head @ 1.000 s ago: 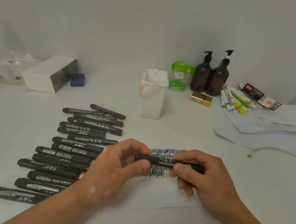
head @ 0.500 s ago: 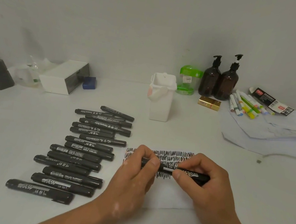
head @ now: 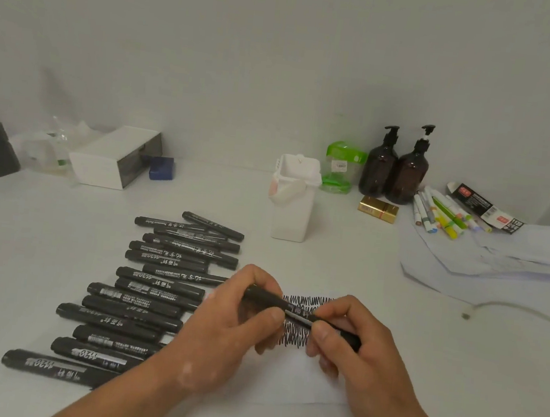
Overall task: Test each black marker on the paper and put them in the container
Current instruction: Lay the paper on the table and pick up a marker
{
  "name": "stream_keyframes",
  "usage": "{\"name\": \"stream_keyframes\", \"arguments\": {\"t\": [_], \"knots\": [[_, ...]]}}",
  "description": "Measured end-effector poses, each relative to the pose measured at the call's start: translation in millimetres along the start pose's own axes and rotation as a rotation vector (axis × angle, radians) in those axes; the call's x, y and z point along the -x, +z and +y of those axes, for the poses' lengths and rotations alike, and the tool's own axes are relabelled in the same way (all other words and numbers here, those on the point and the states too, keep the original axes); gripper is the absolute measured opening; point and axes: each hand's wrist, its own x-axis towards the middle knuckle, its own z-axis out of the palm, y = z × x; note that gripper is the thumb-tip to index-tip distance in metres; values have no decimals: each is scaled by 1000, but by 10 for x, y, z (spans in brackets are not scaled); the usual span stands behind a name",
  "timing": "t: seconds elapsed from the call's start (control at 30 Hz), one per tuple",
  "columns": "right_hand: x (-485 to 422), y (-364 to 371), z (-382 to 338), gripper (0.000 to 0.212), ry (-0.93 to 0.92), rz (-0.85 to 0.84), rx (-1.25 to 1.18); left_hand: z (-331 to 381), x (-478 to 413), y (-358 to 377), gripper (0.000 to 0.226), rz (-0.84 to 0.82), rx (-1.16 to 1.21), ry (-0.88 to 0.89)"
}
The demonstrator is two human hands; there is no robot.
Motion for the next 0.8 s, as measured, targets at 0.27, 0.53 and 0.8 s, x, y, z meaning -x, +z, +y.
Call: {"name": "stream_keyframes", "arguments": {"t": [0.27, 0.53, 0.8], "knots": [[-105, 144, -181, 26, -108, -133, 600, -26, 9, -102, 25, 69, 14, 40], [-527, 110, -681, 24, -226, -192, 708, 64, 13, -197, 19, 63, -127, 42], [-1231, -486, -1552, 10, -356, 185, 521, -73, -38, -186, 14, 124, 189, -209]]}}
